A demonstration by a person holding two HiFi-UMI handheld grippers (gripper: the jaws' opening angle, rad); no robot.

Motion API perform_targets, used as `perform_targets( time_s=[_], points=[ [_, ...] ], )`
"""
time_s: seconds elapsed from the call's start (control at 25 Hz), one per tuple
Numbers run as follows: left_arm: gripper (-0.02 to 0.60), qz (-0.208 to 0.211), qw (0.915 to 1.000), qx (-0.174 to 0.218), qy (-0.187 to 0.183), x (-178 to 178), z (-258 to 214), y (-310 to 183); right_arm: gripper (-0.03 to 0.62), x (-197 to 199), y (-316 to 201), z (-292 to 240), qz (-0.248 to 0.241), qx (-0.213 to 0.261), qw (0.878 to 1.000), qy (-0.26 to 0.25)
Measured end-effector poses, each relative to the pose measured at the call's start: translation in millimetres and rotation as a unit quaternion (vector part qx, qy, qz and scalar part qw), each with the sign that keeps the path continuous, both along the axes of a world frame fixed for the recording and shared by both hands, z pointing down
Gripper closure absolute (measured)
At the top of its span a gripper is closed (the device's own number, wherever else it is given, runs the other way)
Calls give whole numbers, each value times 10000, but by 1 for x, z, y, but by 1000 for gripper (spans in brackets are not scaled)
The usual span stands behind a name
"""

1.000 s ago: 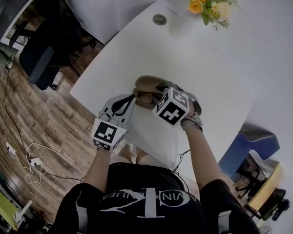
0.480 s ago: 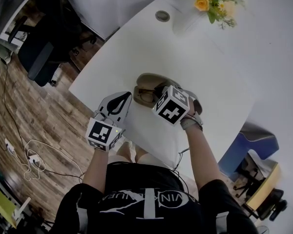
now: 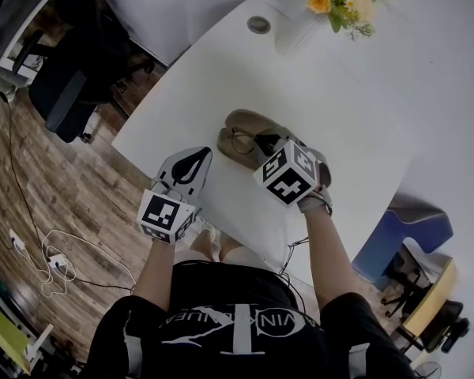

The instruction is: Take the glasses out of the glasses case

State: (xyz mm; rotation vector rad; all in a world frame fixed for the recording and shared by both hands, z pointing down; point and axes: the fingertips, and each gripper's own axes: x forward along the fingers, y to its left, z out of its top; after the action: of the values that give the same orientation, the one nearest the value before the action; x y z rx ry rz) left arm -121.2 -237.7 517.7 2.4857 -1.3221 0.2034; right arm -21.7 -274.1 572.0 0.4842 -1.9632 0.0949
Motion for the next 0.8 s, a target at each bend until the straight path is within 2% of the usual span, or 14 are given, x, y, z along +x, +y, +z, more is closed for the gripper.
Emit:
perform_targets(
  time_s=[0.28,0.8],
  points=[
    [568,28,9999,53,124,2,-10,2,560,5,-1,-22,160,397,9989,-198],
    [569,85,9998,174,87,4,-24,5,560,15,-7,-59,445,1078,9920,-494]
  ],
)
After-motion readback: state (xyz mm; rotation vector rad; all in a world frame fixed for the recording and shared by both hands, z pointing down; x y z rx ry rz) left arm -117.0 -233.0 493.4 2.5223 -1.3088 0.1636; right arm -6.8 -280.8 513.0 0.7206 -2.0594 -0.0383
